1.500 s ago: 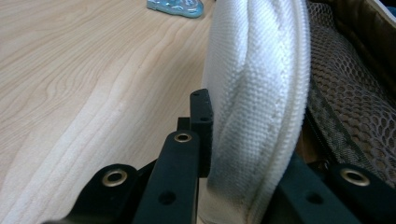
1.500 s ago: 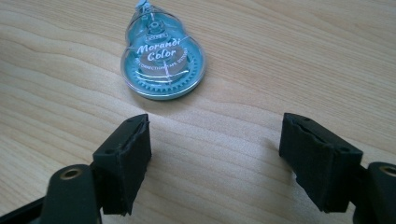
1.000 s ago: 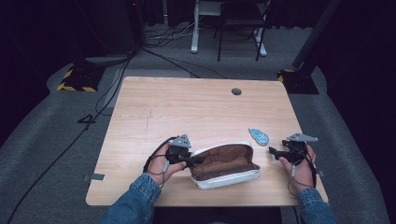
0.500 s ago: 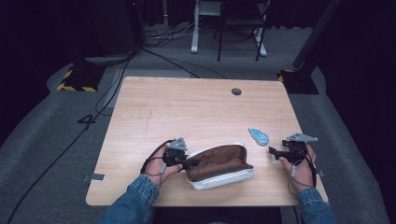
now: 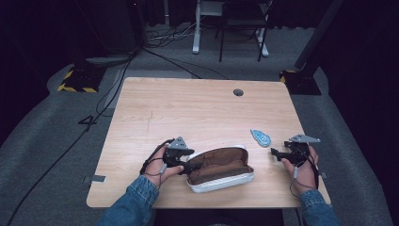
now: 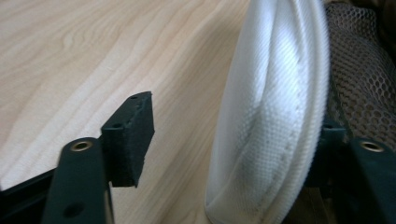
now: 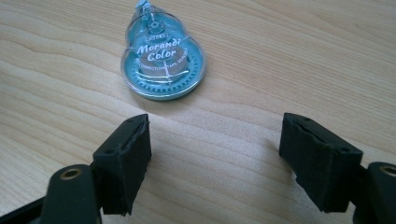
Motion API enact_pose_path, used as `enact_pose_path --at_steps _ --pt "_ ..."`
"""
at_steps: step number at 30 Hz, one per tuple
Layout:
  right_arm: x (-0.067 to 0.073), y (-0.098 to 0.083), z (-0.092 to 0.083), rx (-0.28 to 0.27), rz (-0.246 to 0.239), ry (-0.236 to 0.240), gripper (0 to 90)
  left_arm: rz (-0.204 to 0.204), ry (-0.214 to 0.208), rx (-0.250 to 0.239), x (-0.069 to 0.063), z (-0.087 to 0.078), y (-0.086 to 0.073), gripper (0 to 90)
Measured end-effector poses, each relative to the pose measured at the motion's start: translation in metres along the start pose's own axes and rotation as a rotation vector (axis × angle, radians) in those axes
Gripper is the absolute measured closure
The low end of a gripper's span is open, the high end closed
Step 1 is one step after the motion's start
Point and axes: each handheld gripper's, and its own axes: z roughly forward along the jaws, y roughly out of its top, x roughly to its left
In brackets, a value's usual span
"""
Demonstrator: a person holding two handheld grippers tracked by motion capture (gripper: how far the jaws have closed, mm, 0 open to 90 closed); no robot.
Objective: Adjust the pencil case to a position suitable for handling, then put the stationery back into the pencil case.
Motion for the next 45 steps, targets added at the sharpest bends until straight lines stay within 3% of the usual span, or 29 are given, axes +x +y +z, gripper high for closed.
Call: enact_pose_path --at_steps 14,21,24,31,36,40,45 --pt "0.000 0.000 0.000 0.001 0.001 0.001 24.9 0.024 0.048 -0.077 -0.003 -0.026 0.010 25.4" --pt "0.000 0.000 0.000 0.001 -0.002 0.000 24.9 0.019 0.081 -0.117 0.001 -0.049 0.007 24.5" --pt "0.000 0.000 0.000 0.001 -0.001 0.000 25.0 0.015 0.119 -0.130 0.005 -0.060 0.004 24.3" --pt "0.000 0.000 0.000 0.002 -0.003 0.000 25.0 0.004 0.252 -0.099 0.019 -0.078 -0.009 23.7" --pt "0.000 0.000 0.000 0.003 -0.007 0.008 25.2 -0.037 0.283 -0.093 0.027 -0.085 -0.016 22.0" --pt "0.000 -0.001 -0.001 0.001 -0.012 0.016 25.6 -0.031 0.333 -0.034 0.036 -0.085 -0.024 20.7" --pt "0.002 0.001 -0.005 0.026 0.015 0.043 25.6 -0.058 0.351 0.008 0.043 -0.082 -0.032 18.9"
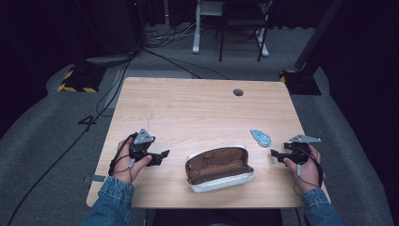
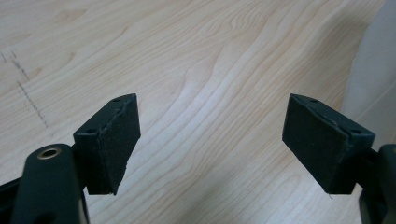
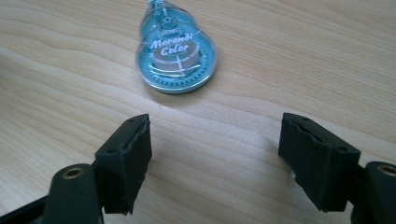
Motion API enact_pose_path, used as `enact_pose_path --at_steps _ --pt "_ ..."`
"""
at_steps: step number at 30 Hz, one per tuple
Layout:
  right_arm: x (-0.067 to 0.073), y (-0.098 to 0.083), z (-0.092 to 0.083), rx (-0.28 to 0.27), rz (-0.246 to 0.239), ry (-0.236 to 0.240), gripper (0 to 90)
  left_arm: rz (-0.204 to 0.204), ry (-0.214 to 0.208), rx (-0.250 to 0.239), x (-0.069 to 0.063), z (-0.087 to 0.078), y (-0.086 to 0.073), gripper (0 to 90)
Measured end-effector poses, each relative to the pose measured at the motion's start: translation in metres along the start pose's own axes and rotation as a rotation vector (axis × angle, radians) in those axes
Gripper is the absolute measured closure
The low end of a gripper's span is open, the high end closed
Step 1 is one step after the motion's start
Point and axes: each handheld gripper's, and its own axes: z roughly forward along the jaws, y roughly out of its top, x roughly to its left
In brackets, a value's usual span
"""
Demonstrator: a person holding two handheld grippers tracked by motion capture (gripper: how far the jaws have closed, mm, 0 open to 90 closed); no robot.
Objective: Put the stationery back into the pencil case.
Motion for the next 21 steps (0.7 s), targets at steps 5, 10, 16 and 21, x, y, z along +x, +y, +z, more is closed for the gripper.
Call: enact_pose_path --at_steps 5,10,16,21 --pt "0.001 0.003 -0.002 0.014 -0.016 0.013 22.7 -0.028 0.017 0.028 0.005 0.004 -0.006 18.3" --pt "0.005 0.011 -0.008 0.004 -0.023 0.032 21.2 -0.055 0.048 0.073 0.011 0.008 -0.015 17.9" --pt "0.009 0.021 -0.009 0.023 -0.024 0.041 23.4 -0.055 0.081 0.128 0.014 0.009 -0.026 16.8" --pt "0.010 0.027 -0.007 0.037 -0.029 0.045 26.0 -0.054 0.108 0.166 0.014 0.008 -0.033 16.7"
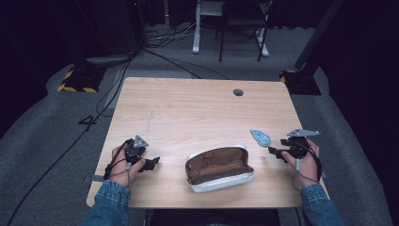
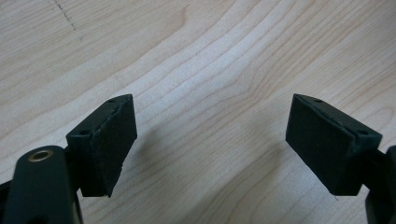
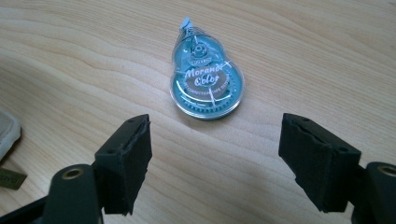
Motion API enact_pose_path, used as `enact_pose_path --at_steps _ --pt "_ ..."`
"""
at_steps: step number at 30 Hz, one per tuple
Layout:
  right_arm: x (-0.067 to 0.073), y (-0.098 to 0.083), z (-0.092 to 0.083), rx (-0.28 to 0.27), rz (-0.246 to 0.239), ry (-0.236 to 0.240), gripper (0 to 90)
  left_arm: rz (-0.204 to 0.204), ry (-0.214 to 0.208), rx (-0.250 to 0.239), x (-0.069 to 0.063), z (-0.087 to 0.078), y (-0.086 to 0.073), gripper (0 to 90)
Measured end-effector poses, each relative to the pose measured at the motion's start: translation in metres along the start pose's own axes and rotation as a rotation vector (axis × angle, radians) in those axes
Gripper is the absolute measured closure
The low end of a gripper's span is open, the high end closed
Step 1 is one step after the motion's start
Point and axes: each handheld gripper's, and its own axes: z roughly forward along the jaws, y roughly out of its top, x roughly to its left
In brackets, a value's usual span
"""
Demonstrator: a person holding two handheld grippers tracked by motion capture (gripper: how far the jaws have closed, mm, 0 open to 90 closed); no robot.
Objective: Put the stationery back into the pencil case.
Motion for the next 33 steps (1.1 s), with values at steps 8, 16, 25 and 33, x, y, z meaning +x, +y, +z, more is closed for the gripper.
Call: enact_pose_path --at_steps 8,16,25,33 --pt "0.003 0.013 0.007 0.032 -0.017 -0.001 27.4 -0.029 0.017 0.004 -0.001 -0.003 -0.011 16.6" --pt "0.004 0.022 0.023 0.073 -0.037 -0.003 23.4 -0.036 0.018 -0.061 -0.001 -0.003 -0.021 15.6" --pt "0.003 0.026 0.039 0.087 -0.056 -0.005 22.1 -0.048 0.030 -0.063 -0.002 -0.004 -0.023 15.2" --pt "0.002 0.027 0.049 0.084 -0.070 -0.008 21.9 -0.049 0.029 -0.062 -0.002 -0.004 -0.023 15.2"
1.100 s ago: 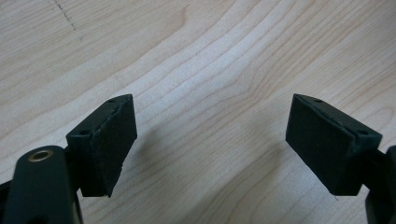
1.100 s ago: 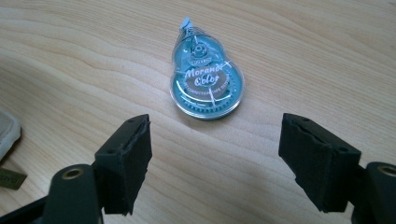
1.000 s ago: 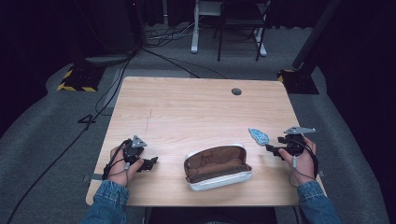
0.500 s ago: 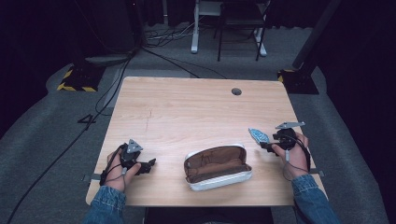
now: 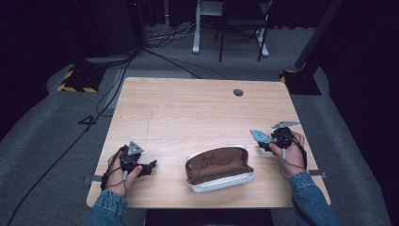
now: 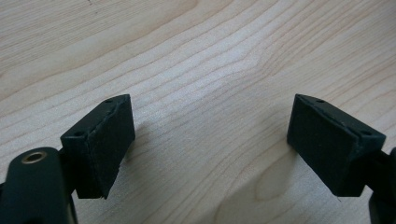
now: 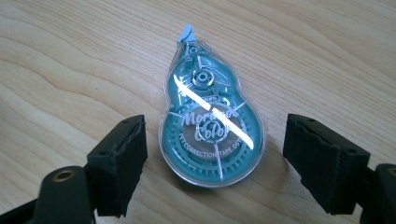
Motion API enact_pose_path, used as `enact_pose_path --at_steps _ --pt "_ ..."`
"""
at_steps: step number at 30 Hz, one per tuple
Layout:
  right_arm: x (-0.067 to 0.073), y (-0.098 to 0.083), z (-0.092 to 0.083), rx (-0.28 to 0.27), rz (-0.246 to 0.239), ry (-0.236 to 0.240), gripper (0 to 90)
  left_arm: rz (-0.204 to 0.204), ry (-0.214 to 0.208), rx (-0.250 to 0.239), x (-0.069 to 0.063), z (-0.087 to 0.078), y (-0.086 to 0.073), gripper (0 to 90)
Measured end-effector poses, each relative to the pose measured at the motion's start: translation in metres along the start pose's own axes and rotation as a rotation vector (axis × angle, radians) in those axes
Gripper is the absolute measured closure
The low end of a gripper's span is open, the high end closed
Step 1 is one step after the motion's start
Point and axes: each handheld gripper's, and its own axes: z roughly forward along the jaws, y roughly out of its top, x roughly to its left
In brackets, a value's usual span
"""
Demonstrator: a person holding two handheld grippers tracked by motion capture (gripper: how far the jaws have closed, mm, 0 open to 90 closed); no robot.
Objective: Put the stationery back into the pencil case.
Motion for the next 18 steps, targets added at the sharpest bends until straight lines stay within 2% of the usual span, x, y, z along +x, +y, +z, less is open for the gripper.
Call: enact_pose_path --at_steps 8,11,12,13,14,18 --pt "0.0006 0.0010 0.0060 -0.025 0.008 -0.003 22.2 -0.001 0.000 0.000 -0.0001 0.0000 -0.0001 15.2" --pt "0.0012 0.0005 0.0052 -0.033 0.012 -0.007 28.1 0.001 0.000 -0.001 0.0000 0.0001 0.0000 15.2" --pt "0.0017 0.0004 0.0044 -0.034 0.013 -0.009 33.0 0.000 0.000 0.000 -0.0001 0.0000 0.0000 15.2" --pt "0.0017 0.0004 0.0044 -0.034 0.013 -0.009 33.0 0.000 0.000 0.000 -0.0001 0.0000 0.0000 15.2" --pt "0.0023 0.0005 0.0033 -0.034 0.018 -0.010 38.3 -0.001 0.000 0.000 -0.0001 0.0000 0.0000 15.2" --pt "0.0036 0.0009 0.0017 -0.025 0.028 -0.015 38.9 0.000 0.000 -0.001 -0.0001 0.0001 0.0000 15.2"
